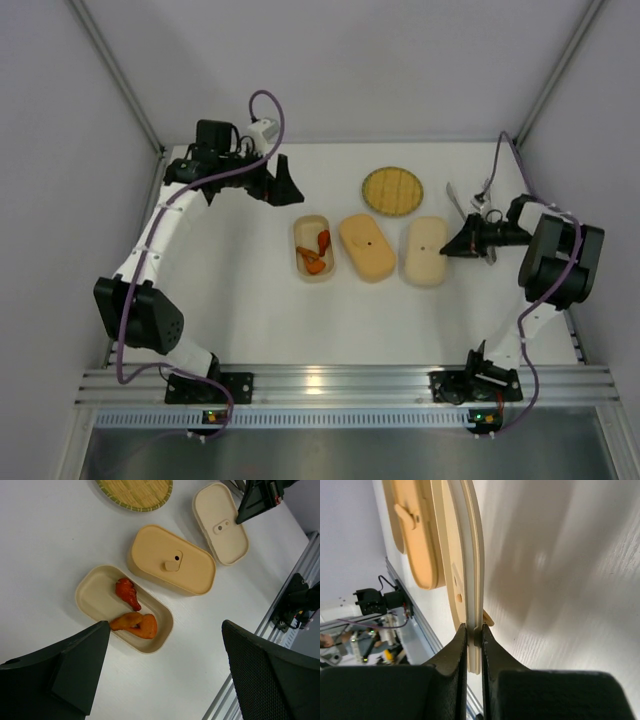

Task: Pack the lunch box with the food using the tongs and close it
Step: Pick up the box lid from the center of the board.

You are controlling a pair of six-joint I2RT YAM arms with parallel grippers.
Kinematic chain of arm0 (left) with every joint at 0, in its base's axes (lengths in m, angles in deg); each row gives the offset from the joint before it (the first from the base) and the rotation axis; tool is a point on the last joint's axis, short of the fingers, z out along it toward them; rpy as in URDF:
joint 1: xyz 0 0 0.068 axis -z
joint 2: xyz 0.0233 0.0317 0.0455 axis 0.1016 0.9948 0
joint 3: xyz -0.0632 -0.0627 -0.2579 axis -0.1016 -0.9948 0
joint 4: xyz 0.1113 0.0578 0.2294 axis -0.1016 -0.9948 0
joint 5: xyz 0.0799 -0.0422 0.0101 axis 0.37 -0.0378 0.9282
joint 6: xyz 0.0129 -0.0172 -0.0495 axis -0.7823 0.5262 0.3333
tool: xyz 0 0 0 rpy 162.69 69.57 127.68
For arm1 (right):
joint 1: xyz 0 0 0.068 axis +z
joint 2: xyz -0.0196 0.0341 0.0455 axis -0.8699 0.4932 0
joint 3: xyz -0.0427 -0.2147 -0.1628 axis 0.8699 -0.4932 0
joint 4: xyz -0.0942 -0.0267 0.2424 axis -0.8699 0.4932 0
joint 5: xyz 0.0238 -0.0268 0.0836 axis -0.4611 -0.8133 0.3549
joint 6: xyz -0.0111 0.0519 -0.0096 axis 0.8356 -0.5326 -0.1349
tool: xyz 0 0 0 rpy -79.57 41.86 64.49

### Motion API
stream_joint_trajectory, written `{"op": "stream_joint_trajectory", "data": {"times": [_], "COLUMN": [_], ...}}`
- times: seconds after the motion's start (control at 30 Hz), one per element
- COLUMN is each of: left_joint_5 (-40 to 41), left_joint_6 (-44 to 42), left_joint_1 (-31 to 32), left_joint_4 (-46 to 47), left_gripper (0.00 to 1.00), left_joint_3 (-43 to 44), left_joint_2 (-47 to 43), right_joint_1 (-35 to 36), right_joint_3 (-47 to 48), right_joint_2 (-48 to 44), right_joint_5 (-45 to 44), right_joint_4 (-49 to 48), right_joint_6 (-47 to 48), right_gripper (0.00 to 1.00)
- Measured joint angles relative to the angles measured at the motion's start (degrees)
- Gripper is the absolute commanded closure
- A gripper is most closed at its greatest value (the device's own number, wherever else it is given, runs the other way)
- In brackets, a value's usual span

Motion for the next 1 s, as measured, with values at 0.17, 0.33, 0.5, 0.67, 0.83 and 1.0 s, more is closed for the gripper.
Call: {"op": "stream_joint_trajectory", "data": {"times": [0.17,0.33,0.5,0.67,0.83,1.0], "left_joint_5": [-5.44,-10.99,-18.88,-27.78,-32.70,-35.19], "left_joint_6": [1.05,2.34,12.24,34.69,53.40,66.62], "left_joint_1": [-5.73,-5.49,-7.56,-9.66,-9.57,-9.38], "left_joint_4": [-1.18,-2.40,3.80,24.70,44.13,57.88], "left_gripper": [0.02,0.02,0.03,0.03,0.04,0.04], "left_joint_3": [0.02,-0.85,-7.80,-20.06,-28.59,-31.58], "left_joint_2": [-1.36,-2.32,-4.72,-5.99,-6.32,-8.07], "right_joint_1": [-2.23,-1.57,2.19,10.43,16.98,22.34], "right_joint_3": [5.90,12.83,15.10,6.69,-2.97,-9.73], "right_joint_2": [-8.85,-18.99,-32.37,-54.12,-70.10,-77.20], "right_joint_5": [0.42,-0.35,-4.90,-11.87,-16.24,-16.96], "right_joint_4": [8.92,14.80,13.55,0.24,-12.81,-22.10], "right_joint_6": [7.85,14.34,16.96,17.33,21.16,29.97], "right_gripper": [1.00,1.00,1.00,1.00,1.00,1.00]}}
